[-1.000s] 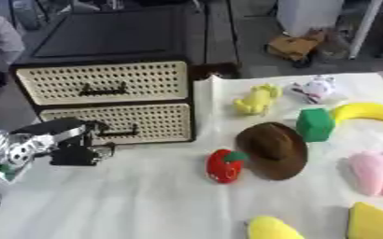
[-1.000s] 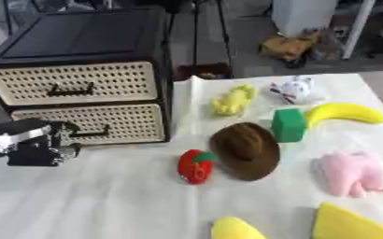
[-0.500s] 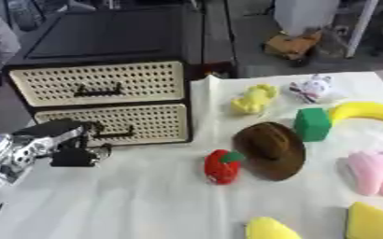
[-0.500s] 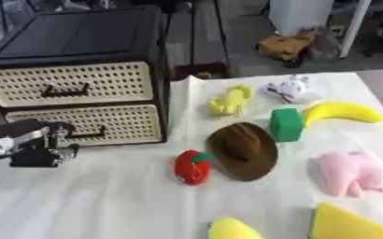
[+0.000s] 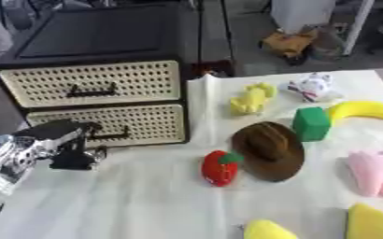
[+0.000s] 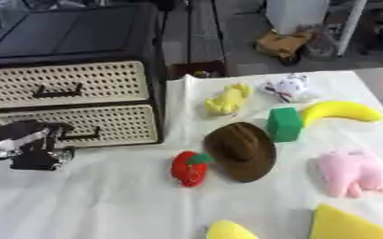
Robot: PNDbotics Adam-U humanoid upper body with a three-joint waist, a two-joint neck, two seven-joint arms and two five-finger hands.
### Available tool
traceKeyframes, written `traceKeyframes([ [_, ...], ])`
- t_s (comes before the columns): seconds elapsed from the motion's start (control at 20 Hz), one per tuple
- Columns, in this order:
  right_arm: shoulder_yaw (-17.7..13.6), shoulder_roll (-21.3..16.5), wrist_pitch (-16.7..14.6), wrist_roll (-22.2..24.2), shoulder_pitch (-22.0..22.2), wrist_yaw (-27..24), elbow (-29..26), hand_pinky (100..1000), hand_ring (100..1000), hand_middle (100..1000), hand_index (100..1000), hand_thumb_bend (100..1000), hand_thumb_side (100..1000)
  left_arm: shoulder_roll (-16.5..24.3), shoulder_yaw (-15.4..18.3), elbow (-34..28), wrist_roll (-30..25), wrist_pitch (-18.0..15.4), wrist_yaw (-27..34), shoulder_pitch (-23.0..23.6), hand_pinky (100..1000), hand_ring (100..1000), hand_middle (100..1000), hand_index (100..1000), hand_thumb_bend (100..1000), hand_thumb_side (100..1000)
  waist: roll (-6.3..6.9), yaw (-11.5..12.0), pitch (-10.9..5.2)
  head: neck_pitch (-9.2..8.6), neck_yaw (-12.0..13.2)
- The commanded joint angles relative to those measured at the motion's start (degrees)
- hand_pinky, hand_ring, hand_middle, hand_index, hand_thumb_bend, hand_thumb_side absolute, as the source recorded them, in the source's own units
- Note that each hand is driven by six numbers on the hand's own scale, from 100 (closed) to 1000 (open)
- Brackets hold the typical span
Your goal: Pick up objects from table and place into drawer.
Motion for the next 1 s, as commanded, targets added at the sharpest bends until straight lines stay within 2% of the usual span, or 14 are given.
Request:
traceKeyframes([
  [0.05, -0.3, -1.0, -0.1, 0.3, -0.5, -0.5, -0.9, 786, 921, 869, 909, 100, 1000, 0.7, 1.4, 1.5, -1.3, -0.5, -0.2, -1.6, 357, 392, 422, 983, 100, 613, -0.07, -0.3, -0.81, -0.48, 0.2],
  [0.15, -0.2, -0.9, 0.0, 0.4, -0.5, -0.6, -0.9, 786, 922, 867, 907, 100, 1000, 0.5, 1.8, 2.5, -1.5, -0.8, -0.5, -2.0, 358, 390, 418, 983, 100, 577, 0.05, -0.4, -0.69, -0.47, 0.3],
  [0.45, -0.2, -0.7, 0.0, 0.6, -0.5, -1.0, -0.9, 786, 922, 864, 903, 100, 1000, 0.1, 2.4, 5.0, -2.1, -2.0, -2.0, -2.5, 354, 353, 377, 956, 100, 579, 0.25, -0.7, -0.48, -0.82, 0.4],
  [1.0, -0.3, -0.1, 0.6, 1.0, 0.4, -1.6, -0.9, 787, 924, 857, 900, 100, 1000, 0.4, 2.8, 4.6, -2.8, -1.4, -0.1, -2.4, 315, 197, 236, 805, 100, 582, 0.47, -0.8, -0.79, -0.62, 0.2],
])
